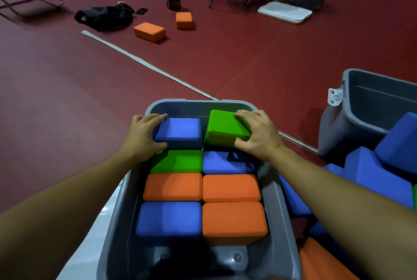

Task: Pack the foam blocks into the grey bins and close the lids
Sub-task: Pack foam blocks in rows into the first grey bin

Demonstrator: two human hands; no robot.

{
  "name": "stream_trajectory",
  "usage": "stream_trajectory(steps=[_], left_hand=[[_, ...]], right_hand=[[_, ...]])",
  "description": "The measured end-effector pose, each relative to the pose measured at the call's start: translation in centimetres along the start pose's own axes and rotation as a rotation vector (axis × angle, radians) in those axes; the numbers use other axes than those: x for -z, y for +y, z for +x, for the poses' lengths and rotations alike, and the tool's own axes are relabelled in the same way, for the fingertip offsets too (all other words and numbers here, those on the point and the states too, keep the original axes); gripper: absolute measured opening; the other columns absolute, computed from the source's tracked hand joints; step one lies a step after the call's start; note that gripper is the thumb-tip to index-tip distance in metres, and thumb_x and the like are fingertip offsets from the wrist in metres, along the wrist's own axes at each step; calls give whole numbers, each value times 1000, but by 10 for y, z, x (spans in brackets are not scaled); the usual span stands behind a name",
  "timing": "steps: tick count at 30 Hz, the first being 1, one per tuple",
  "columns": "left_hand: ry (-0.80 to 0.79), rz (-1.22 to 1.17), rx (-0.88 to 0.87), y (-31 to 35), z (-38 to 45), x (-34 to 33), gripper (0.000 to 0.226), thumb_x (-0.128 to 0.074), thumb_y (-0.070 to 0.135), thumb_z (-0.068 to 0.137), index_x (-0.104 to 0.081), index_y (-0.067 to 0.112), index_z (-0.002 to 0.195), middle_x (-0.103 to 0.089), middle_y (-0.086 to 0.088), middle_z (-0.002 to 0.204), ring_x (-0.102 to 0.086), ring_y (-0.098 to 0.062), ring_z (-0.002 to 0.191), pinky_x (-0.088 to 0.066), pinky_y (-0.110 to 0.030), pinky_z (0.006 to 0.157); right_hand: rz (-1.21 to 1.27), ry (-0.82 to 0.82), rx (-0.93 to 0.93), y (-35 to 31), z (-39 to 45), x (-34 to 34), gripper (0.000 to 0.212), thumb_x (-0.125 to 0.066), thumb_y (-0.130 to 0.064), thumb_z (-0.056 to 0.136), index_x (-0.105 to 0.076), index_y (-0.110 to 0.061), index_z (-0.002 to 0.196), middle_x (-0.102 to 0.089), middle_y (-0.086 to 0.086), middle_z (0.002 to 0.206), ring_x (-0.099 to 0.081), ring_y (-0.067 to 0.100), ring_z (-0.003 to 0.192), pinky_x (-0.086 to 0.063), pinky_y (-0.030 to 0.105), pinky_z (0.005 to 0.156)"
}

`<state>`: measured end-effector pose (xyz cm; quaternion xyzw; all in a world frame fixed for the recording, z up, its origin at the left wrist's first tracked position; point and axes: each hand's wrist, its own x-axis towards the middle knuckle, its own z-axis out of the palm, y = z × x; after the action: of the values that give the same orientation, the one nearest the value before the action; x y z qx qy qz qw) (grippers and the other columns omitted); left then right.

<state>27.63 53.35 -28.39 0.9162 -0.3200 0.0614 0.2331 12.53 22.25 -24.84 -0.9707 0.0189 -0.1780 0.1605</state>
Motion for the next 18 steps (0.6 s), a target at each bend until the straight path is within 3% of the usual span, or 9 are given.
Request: stream_trajectory(steps=[3, 7, 14, 18], left_hand=[[39, -33, -18, -3, -4, -13, 75, -63, 48, 56, -59, 24, 127, -63, 2, 128, -49, -30, 107, -34, -32, 94], [7, 9, 21, -5, -5, -15, 68, -59, 58, 58, -61, 36, 122, -57, 10, 136, -46, -27, 114, -40, -47, 92], [-47, 78, 30, -4, -4, -16, 62, -81, 41, 70, -58, 38, 127, -50, 12, 145, -43, -24, 120, -29, -45, 96], [-74, 169, 22, -2, -3, -18, 59, -80, 40, 72, -57, 38, 126, -49, 10, 147, -43, -25, 121, -28, -45, 96]], right_hand=[[-136, -91, -2, 1, -1, -18, 74, -49, -54, 61, -55, -27, 130, -58, -9, 134, -49, 24, 119, -34, 57, 103], [-199, -176, -11, 8, -2, -34, 74, -46, -55, 64, -53, -30, 133, -55, -9, 140, -46, 22, 122, -33, 46, 99], [-148, -331, -6, 14, 6, -43, 67, -54, -45, 75, -49, -27, 139, -48, -5, 148, -43, 23, 132, -34, 41, 108], [-174, -373, -3, 14, 5, -43, 63, -61, -37, 83, -44, -28, 143, -42, -5, 152, -38, 21, 137, -32, 39, 112]])
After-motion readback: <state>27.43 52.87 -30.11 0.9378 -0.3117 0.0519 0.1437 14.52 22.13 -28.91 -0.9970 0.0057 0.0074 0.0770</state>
